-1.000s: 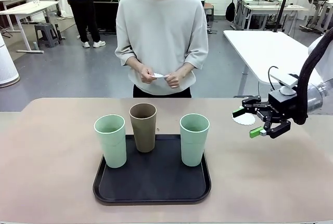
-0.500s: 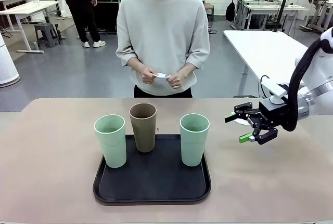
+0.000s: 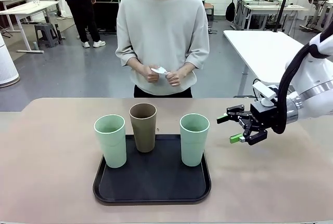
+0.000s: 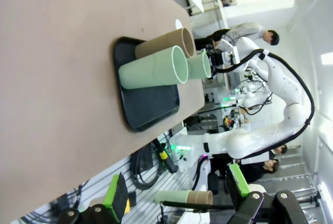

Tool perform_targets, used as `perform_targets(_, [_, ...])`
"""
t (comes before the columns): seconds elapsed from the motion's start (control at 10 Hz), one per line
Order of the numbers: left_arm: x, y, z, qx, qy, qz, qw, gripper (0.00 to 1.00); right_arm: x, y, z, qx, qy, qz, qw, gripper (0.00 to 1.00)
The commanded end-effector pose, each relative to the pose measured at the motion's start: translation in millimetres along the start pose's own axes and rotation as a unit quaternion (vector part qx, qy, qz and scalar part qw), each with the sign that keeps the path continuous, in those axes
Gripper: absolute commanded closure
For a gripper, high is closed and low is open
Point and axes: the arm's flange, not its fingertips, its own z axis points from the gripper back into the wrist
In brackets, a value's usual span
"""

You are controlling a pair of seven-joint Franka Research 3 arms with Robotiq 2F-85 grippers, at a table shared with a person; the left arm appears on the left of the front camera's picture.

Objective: Place coasters on the table and set cups on them.
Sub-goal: Pick up one Reusable plastic cup and place it on a coaster set by the human.

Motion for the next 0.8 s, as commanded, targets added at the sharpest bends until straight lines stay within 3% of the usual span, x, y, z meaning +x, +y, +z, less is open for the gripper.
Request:
perform_targets(0.0, [0.1,0.5,1.7,-0.001,-0.005,-0.003,1.0,0.0,-1.8,-12.7,-6.6,-0.007,-0.01,-0.014,1.0,0.0])
perform_targets(0.7, [0.1,0.5,1.7,-0.001,-0.005,-0.003,1.0,0.0,-4.2,-23.8,-48.2,0.012,0.008,-0.029,0.999,0.0])
